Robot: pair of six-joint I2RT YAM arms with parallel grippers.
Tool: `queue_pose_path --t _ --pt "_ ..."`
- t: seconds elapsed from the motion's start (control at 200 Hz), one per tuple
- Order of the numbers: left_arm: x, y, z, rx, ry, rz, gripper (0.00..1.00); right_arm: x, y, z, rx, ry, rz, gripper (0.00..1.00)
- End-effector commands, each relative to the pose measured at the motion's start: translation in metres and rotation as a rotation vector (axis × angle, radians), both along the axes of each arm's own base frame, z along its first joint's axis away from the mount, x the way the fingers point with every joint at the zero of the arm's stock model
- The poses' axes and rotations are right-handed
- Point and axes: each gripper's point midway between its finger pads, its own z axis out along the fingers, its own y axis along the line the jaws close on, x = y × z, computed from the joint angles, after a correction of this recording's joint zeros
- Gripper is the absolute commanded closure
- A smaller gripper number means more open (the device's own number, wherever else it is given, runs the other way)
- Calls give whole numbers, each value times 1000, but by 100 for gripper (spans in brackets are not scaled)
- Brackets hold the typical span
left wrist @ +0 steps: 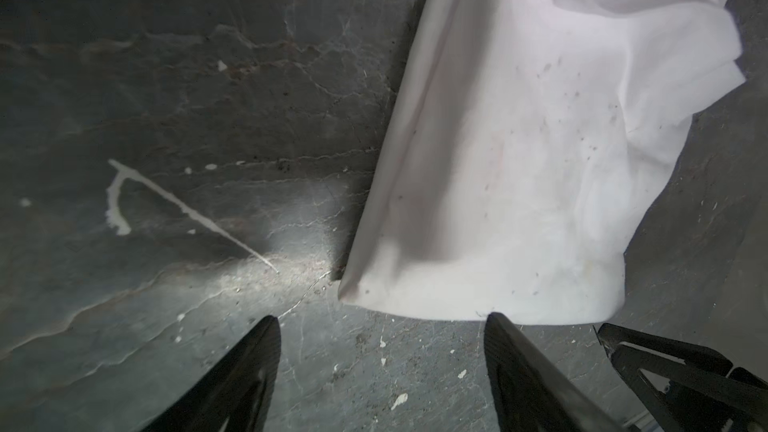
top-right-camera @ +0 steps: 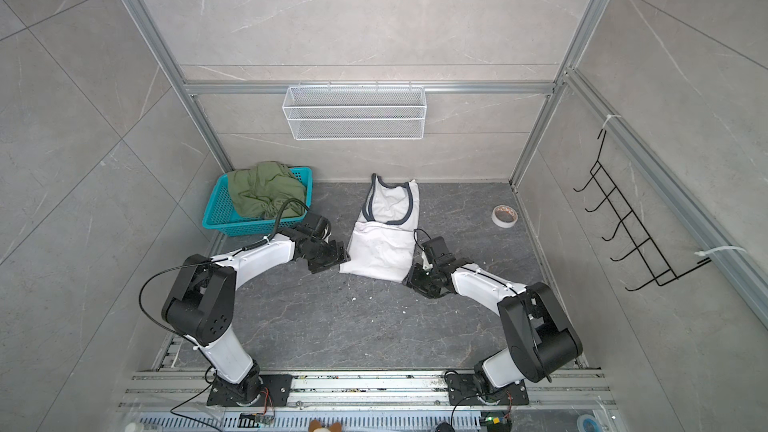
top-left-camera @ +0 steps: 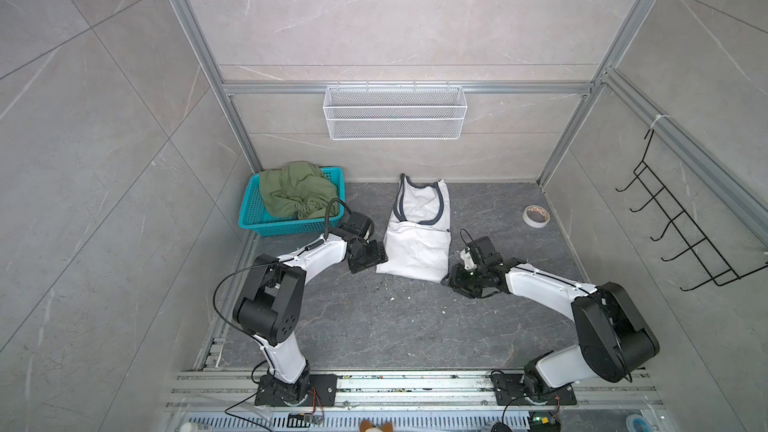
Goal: Fold and stack the tank tops
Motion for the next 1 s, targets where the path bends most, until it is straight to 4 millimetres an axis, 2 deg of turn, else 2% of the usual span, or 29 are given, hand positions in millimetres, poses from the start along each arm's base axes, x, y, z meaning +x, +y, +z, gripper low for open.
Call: queue_pose_path --t 0.0,0.185,0.559,0.759,0.993 --pt "17 -17 4 -100 -39 -8 21 19 13 9 79 -60 -21 50" --pt "12 -15 -10 -84 5 -11 24 21 10 -1 46 -41 -33 50" --pt "-11 -14 -33 -62 96 -18 47 16 11 -23 26 12 -23 55" --pt "-12 -19 -37 -63 100 -25 57 17 13 -28 21 18 -26 69" --pt "-15 -22 -21 -45 64 -35 83 15 7 -18 -26 6 -10 91"
